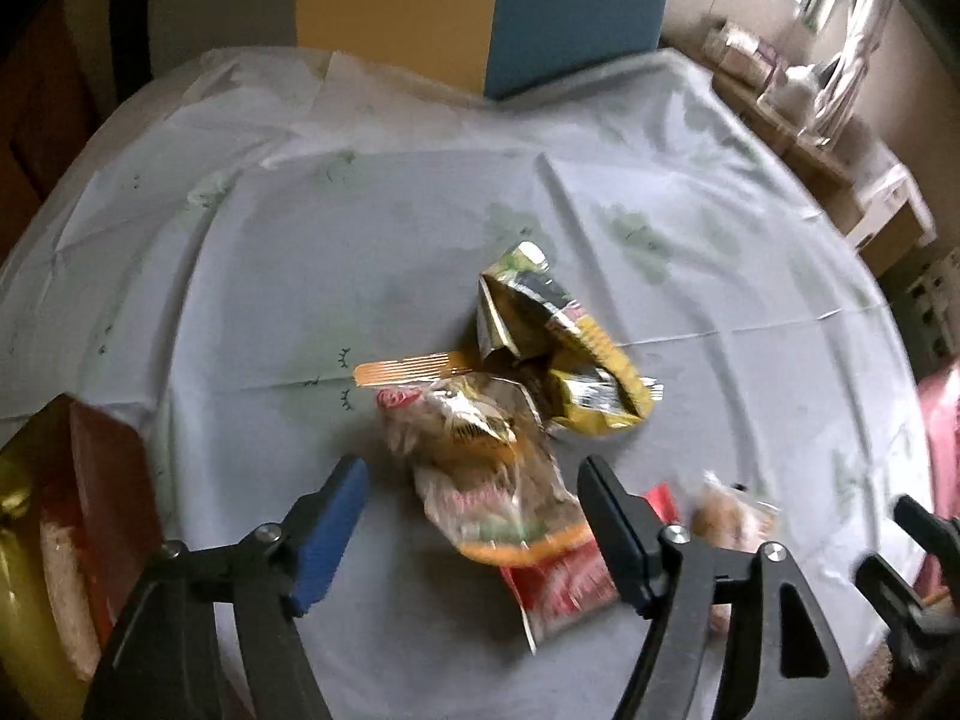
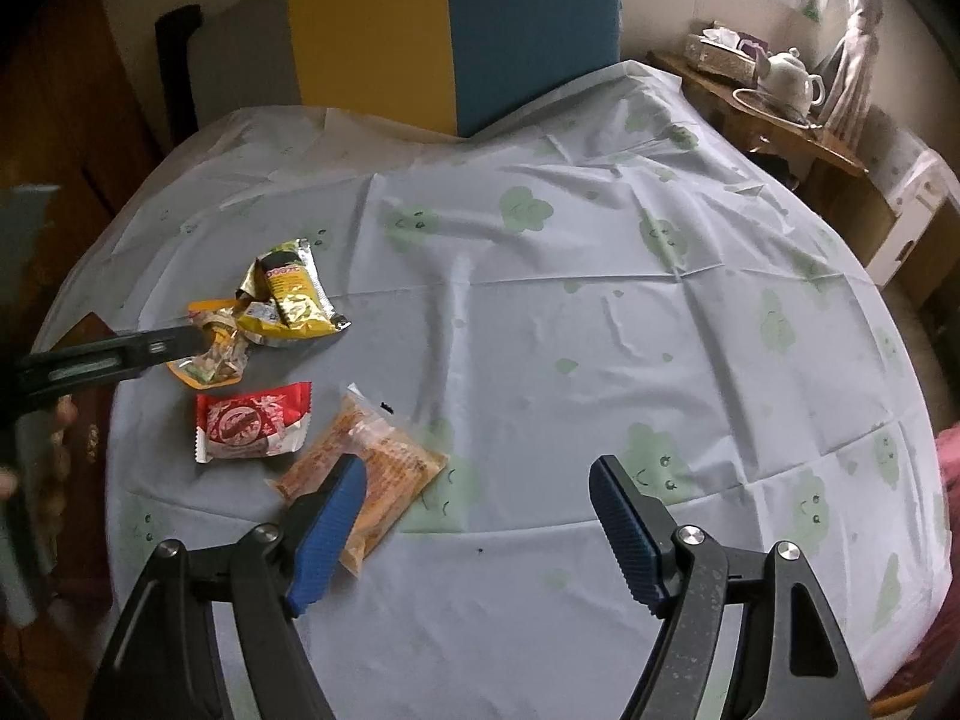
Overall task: Organize snacks
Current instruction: 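Grasp the clear nut bag with orange top with the left tool and lift, then grasp the yellow packet with the right tool while the left tool holds the nut bag, then carry the nut bag into the gold tray and open the left tool, then carry the yellow packet into the gold tray and release with the right tool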
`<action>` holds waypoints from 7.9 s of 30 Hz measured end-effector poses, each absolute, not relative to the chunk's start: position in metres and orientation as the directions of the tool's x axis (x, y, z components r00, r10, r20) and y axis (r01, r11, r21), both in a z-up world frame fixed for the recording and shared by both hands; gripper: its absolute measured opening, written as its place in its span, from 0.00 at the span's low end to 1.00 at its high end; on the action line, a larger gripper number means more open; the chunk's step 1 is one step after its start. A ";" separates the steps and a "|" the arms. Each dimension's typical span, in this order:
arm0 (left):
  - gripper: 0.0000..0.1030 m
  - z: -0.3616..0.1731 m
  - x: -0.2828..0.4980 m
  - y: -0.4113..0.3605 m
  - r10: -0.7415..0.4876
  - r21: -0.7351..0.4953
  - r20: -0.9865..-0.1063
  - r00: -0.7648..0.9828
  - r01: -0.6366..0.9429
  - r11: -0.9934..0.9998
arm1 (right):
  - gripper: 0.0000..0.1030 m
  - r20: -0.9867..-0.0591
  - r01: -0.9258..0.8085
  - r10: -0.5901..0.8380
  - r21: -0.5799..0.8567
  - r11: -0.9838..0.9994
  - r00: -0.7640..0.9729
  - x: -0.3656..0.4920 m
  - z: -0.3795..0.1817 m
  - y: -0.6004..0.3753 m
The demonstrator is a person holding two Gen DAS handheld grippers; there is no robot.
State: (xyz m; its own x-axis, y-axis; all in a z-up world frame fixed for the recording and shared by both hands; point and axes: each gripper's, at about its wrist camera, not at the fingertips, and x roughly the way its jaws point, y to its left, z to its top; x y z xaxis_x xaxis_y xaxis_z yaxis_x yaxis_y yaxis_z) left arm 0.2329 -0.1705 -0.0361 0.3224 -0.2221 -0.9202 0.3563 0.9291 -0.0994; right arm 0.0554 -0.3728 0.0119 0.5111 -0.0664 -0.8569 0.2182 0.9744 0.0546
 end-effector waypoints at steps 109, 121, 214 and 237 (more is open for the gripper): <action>0.55 -0.068 0.008 -0.124 -0.404 -0.010 -0.755 0.516 0.607 0.794 | 0.46 -0.960 0.209 -0.094 -0.038 0.977 0.263 0.081 -0.054 -0.388; 0.54 -0.068 0.006 -0.120 -0.414 -0.021 -0.748 0.518 0.605 0.796 | 0.46 -0.956 0.181 -0.120 -0.072 0.981 0.268 0.088 -0.058 -0.375; 0.68 0.000 0.084 0.110 -0.005 -0.118 -0.781 0.624 -0.140 0.983 | 0.42 -0.929 0.059 -0.220 -0.212 0.975 0.298 0.073 -0.046 -0.329; 0.68 0.003 0.038 0.094 0.007 -0.054 -0.754 0.656 -0.072 0.996 | 0.39 -0.937 0.058 -0.194 -0.185 0.981 0.290 0.072 -0.041 -0.331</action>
